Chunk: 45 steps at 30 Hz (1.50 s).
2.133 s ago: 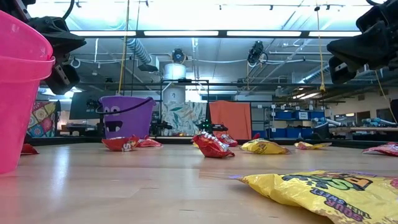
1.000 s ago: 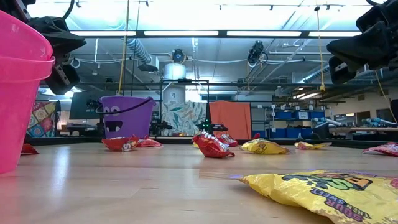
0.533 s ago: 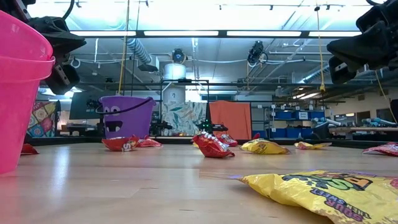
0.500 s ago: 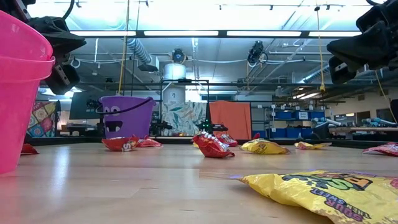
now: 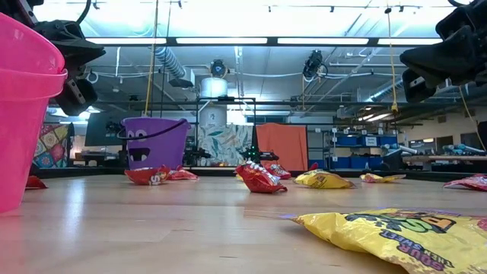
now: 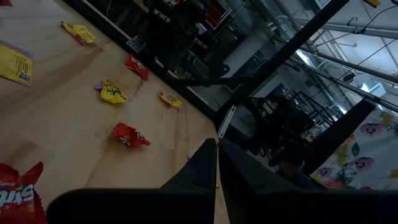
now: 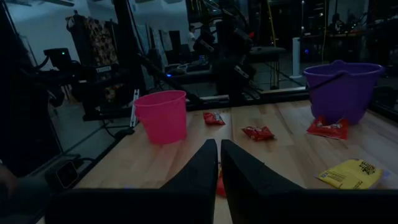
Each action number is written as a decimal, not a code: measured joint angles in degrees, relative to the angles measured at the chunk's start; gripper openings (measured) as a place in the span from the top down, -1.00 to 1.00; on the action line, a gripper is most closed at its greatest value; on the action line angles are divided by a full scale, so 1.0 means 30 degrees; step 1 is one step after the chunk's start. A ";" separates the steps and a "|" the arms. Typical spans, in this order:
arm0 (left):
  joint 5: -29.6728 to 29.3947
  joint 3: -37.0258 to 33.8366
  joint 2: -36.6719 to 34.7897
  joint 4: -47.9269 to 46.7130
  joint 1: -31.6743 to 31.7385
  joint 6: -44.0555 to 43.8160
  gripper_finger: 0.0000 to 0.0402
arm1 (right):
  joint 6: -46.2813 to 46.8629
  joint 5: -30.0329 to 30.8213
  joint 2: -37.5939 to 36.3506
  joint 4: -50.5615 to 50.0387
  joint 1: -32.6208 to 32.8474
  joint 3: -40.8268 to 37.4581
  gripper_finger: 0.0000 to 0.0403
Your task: Sort candy by brand, put in halloween buckets
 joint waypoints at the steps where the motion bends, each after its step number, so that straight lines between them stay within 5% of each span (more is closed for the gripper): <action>1: 0.0003 0.0000 0.0002 -0.0005 0.0002 0.0002 0.88 | 0.0000 0.0001 0.0001 -0.0005 -0.0003 -0.0007 0.83; 33: 0.0005 -0.0004 -0.0002 0.0003 -0.0002 0.0001 0.88 | 0.0036 0.0923 -0.0002 0.0446 -0.0007 0.0000 0.83; 45: -0.0009 -0.0005 0.0005 -0.0012 0.0005 0.0040 0.88 | -0.1141 0.1123 0.0001 0.3763 -0.0022 -0.0005 0.83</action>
